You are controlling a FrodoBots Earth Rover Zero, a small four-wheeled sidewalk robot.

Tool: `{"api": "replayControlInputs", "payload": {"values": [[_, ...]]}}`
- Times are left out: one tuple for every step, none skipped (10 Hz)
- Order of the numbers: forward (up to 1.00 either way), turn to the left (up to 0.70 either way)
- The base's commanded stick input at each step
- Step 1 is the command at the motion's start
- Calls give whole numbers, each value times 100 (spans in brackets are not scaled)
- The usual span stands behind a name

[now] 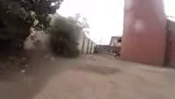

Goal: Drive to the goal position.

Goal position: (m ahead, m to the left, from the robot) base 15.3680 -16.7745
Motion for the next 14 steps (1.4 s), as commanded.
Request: {"api": "replayControlInputs", "payload": {"values": [[100, 7], [100, 7], [100, 7], [100, 7], [100, 7], [100, 7], [100, 6], [100, 3], [100, -33], [100, -33], [100, -33], [100, -33], [100, -33], [100, -33]]}}
